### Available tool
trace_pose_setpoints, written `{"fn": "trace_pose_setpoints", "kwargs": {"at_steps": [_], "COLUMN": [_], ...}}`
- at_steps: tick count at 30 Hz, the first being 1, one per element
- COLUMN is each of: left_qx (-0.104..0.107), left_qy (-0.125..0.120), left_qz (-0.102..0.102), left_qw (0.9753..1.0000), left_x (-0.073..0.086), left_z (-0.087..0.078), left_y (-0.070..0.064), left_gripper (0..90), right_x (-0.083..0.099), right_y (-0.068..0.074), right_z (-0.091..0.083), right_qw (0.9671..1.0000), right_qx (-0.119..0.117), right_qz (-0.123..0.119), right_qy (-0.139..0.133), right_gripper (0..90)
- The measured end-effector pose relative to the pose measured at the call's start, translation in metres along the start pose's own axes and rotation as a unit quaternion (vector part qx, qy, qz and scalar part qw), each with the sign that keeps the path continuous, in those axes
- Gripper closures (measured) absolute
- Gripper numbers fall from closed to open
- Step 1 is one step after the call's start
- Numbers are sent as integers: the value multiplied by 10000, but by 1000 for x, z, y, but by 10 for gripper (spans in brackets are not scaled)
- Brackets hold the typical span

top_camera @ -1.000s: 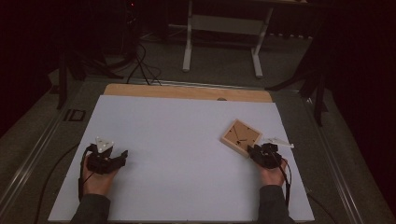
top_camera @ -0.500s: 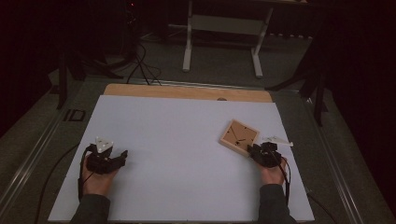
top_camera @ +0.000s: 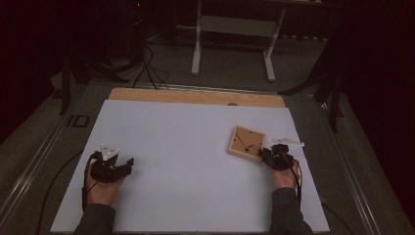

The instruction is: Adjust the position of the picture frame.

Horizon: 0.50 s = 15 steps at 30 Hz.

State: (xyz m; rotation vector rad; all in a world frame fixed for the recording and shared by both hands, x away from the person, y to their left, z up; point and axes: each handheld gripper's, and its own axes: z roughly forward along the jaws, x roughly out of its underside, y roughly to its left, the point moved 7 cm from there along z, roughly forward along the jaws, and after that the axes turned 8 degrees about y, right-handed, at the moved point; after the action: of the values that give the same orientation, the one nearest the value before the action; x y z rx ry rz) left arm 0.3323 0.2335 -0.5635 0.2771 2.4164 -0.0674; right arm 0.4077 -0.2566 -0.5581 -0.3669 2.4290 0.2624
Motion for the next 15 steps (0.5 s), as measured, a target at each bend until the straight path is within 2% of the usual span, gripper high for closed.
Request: {"fn": "trace_pose_setpoints", "kwargs": {"at_steps": [2,10,15], "left_qx": [-4,-19,-29], "left_qy": [28,29,54], "left_qz": [21,20,31], "left_qw": [10000,10000,10000], "left_x": [0,0,0], "left_z": [1,2,2], "left_y": [0,-1,-1], "left_gripper": [391,392,392], "right_x": [-1,-5,-7], "right_y": [1,6,22], "right_z": [0,3,5], "right_qw": [9999,9997,9978], "right_qx": [84,148,190], "right_qz": [-101,-194,-614], "right_qy": [18,96,178], "right_gripper": [744,757,762]}}
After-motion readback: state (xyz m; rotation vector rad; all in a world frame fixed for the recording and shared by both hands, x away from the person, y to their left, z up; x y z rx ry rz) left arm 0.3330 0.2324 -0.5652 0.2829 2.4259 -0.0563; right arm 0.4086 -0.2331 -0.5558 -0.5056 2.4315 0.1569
